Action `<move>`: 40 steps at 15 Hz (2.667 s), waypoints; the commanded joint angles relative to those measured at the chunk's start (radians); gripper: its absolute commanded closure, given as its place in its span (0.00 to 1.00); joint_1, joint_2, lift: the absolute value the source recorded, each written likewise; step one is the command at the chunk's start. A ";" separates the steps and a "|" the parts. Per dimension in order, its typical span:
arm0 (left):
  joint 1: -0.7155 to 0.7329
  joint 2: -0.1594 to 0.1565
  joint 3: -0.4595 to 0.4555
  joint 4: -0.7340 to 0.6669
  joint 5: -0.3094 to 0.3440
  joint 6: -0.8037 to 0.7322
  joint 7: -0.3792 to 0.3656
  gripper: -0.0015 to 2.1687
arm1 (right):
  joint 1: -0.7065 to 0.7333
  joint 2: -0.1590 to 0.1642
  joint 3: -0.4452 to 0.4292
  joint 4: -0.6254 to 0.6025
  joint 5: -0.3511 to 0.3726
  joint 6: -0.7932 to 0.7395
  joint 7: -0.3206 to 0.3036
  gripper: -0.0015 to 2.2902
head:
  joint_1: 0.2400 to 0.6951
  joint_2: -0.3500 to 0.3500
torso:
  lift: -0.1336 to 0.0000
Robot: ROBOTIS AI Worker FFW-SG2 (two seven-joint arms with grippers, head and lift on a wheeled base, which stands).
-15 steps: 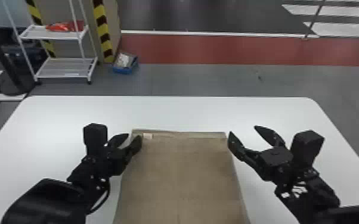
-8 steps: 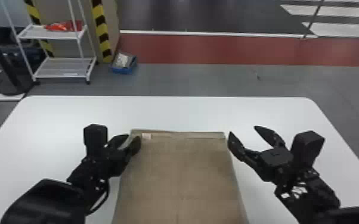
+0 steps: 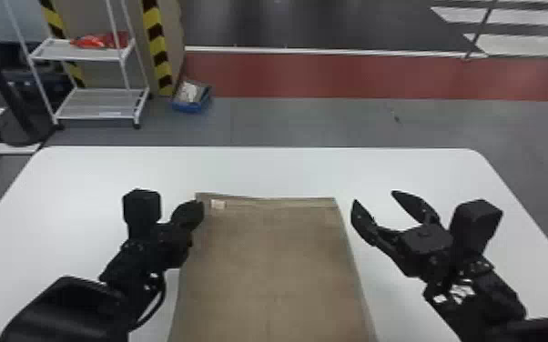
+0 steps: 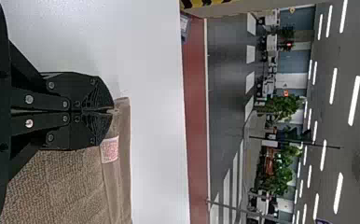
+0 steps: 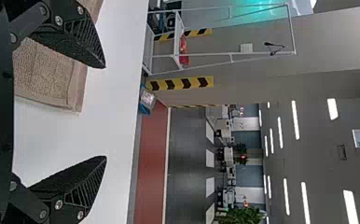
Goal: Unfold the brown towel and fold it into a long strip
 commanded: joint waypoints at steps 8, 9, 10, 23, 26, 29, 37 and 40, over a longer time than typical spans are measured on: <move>0.076 0.015 0.018 -0.084 -0.003 -0.016 0.023 0.59 | 0.016 0.000 0.000 -0.018 0.003 0.000 0.002 0.09 | 1.00 0.46 | 0.07; 0.087 0.015 0.018 -0.090 -0.003 -0.016 0.025 0.59 | 0.021 0.000 0.000 -0.023 0.002 0.000 0.002 0.09 | 1.00 0.46 | 0.07; 0.103 0.015 0.018 -0.109 -0.003 -0.022 0.029 0.59 | 0.027 0.000 -0.003 -0.029 0.002 0.000 0.003 0.09 | 1.00 0.46 | 0.07; 0.320 0.057 -0.039 -0.392 -0.021 0.002 0.018 0.53 | 0.067 0.005 -0.018 -0.058 -0.012 -0.006 0.008 0.09 | 1.00 0.37 | 0.07; 0.348 0.064 -0.051 -0.403 -0.039 -0.004 0.011 0.45 | 0.065 0.006 -0.017 -0.056 -0.014 -0.009 0.008 0.09 | 1.00 0.34 | 0.07; 0.368 0.081 -0.056 -0.419 -0.042 -0.007 0.006 0.23 | 0.065 0.009 -0.017 -0.053 -0.014 -0.009 0.008 0.09 | 1.00 0.33 | 0.07; 0.316 0.109 -0.030 -0.394 -0.030 -0.065 0.017 0.10 | 0.125 0.021 -0.015 -0.066 -0.009 -0.049 0.008 0.09 | 1.00 0.36 | 0.07; 0.300 0.116 -0.040 -0.372 -0.021 -0.099 0.006 0.10 | 0.177 0.020 0.003 -0.070 -0.002 -0.141 0.014 0.16 | 1.00 0.37 | 0.07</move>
